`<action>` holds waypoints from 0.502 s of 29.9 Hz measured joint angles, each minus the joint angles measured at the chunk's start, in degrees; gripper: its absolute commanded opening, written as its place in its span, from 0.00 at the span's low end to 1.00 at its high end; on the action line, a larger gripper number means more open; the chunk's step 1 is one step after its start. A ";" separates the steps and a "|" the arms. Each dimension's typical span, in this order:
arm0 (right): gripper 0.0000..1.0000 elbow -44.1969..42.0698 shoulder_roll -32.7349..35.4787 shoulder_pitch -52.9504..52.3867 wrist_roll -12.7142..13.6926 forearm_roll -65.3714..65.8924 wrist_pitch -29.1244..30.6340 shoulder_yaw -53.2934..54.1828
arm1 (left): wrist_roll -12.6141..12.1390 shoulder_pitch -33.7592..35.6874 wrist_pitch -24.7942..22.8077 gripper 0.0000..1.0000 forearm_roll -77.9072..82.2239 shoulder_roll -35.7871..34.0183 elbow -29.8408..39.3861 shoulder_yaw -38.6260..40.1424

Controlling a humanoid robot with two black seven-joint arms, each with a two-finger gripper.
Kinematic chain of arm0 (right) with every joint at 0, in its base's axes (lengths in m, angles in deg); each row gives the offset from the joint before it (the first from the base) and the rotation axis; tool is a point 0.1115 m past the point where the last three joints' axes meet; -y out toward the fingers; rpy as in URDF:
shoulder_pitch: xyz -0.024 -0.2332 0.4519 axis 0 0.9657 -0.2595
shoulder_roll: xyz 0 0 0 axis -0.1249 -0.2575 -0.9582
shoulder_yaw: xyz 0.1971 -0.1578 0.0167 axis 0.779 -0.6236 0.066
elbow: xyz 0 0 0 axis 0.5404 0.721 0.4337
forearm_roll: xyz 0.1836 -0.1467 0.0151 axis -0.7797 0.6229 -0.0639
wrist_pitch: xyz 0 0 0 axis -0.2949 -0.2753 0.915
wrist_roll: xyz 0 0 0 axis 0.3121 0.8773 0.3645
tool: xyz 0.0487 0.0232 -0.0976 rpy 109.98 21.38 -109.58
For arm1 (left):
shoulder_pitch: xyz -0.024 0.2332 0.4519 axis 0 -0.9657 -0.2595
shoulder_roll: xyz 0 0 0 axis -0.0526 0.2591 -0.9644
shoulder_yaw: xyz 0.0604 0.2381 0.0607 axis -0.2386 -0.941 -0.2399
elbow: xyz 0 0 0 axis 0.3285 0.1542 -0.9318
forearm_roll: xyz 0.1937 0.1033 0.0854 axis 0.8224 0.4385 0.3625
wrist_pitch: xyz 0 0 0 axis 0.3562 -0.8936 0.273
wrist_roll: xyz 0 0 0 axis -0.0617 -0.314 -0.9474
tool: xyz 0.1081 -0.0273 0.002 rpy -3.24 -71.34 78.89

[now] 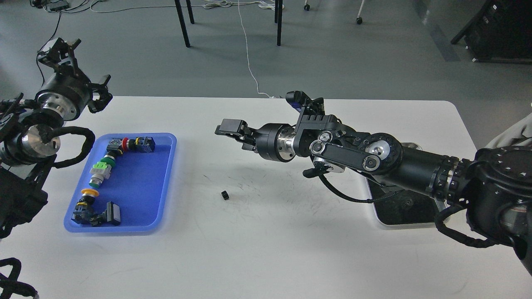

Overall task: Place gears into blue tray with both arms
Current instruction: 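Lift the right gripper back above the metal tray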

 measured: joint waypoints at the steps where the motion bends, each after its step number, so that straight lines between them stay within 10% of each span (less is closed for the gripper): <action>1: 0.93 -0.03 0.00 0.34 0.01 -0.65 0.03 2.44 | -0.01 -0.02 0.00 0.98 0.00 -0.07 0.04 -0.02; 15: 0.93 1.47 18.36 18.01 0.40 -25.95 3.35 37.47 | -0.52 -0.44 0.94 0.98 2.20 -11.13 16.19 -12.94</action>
